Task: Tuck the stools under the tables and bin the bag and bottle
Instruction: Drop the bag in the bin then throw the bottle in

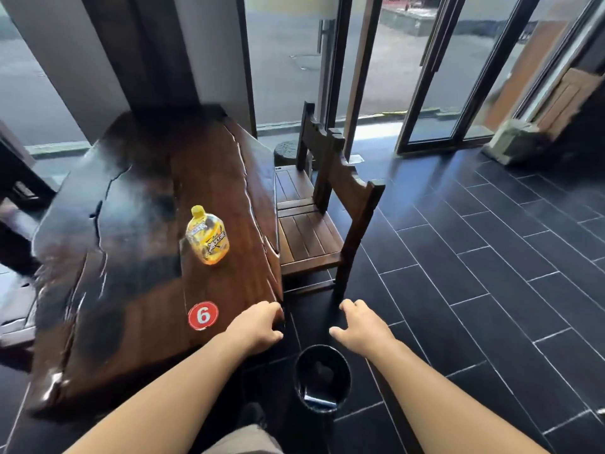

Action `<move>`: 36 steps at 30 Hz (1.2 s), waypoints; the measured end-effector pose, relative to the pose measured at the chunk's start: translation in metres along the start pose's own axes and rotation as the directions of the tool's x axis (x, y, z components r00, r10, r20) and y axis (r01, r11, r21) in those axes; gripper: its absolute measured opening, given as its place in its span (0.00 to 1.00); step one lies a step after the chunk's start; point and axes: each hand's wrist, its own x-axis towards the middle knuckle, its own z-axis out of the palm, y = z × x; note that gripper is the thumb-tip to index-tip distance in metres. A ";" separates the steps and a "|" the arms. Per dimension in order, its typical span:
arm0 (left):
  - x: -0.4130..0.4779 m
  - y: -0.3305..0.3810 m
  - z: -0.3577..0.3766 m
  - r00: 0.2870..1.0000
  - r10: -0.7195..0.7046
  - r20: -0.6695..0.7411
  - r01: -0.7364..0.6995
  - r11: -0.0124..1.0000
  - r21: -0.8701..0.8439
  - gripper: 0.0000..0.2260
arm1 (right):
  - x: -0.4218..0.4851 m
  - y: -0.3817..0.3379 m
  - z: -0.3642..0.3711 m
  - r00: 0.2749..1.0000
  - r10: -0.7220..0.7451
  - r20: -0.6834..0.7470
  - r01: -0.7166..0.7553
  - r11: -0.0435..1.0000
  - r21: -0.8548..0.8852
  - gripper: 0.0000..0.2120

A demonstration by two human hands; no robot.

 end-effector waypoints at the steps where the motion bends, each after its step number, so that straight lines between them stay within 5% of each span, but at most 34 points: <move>1: -0.004 -0.003 -0.001 1.000 -0.011 -0.007 0.011 1.000 -0.001 0.20 | 0.003 -0.004 -0.001 1.000 -0.023 0.008 0.023 1.000 -0.012 0.27; 12: -0.049 -0.059 -0.040 0.962 -0.240 -0.128 0.234 0.970 -0.062 0.25 | 0.036 -0.070 -0.009 0.944 -0.310 0.116 0.330 0.909 -0.256 0.25; 20: -0.030 -0.136 -0.086 0.933 -0.318 -0.169 0.305 0.947 -0.097 0.27 | 0.099 -0.159 -0.010 0.930 -0.352 0.104 0.362 0.928 -0.086 0.27; 36: 0.102 -0.247 -0.144 0.954 -0.249 -0.168 0.187 0.930 -0.316 0.35 | 0.231 -0.268 0.012 0.987 -0.161 -0.020 0.160 0.940 0.300 0.30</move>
